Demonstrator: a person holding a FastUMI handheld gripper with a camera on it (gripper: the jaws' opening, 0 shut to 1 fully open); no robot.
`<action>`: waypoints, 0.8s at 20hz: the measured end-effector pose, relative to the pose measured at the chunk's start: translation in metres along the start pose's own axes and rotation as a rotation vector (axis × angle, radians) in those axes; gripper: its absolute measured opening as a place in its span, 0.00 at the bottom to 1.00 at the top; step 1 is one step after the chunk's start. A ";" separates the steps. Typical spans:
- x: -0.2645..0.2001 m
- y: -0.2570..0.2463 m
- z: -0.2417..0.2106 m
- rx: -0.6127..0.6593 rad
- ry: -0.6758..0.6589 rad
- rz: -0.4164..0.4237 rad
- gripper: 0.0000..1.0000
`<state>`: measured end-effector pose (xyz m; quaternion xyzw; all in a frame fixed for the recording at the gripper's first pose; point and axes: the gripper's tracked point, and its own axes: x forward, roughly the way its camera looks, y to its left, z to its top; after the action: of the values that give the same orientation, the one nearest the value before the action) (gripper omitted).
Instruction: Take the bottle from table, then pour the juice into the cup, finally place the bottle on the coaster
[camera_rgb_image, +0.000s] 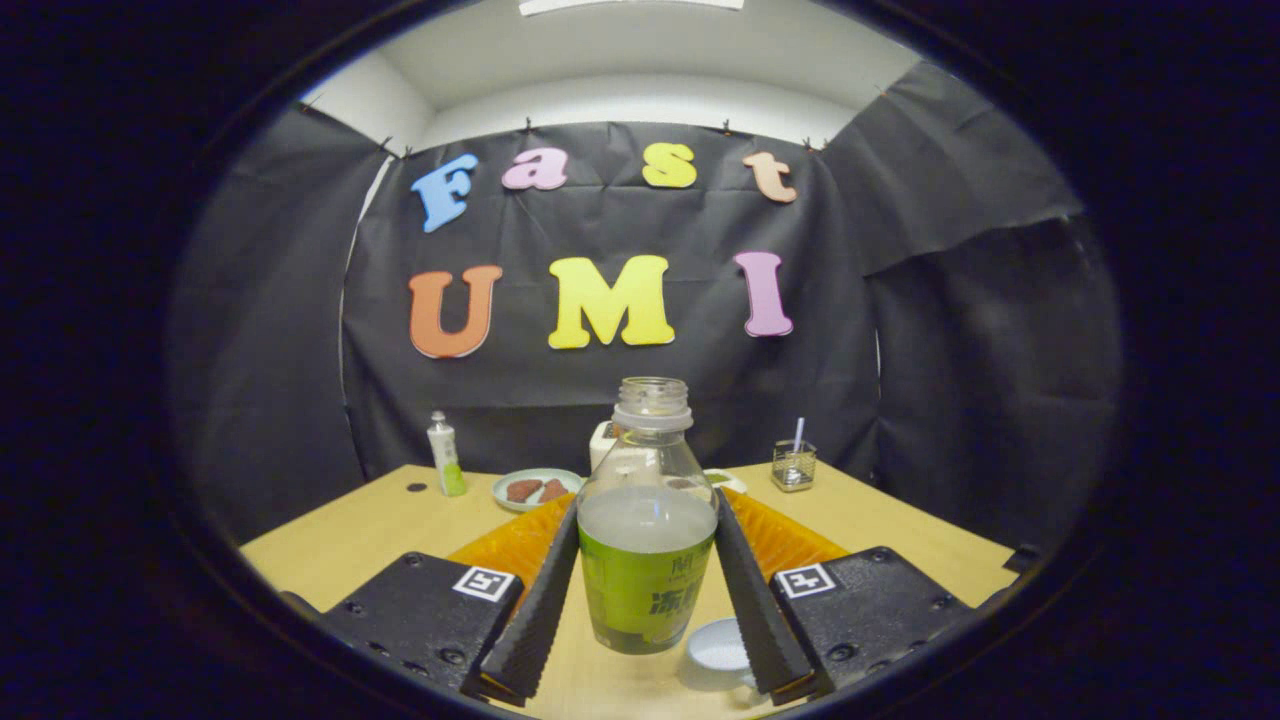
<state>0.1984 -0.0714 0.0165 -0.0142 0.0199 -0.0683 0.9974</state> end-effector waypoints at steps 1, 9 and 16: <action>0.005 0.000 0.000 -0.014 0.002 -0.018 0.80; 0.050 0.001 -0.007 -0.026 -0.037 -0.039 0.80; 0.102 0.012 -0.025 -0.039 -0.077 -0.066 0.80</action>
<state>0.2999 -0.0740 -0.0126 -0.0370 -0.0178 -0.1002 0.9941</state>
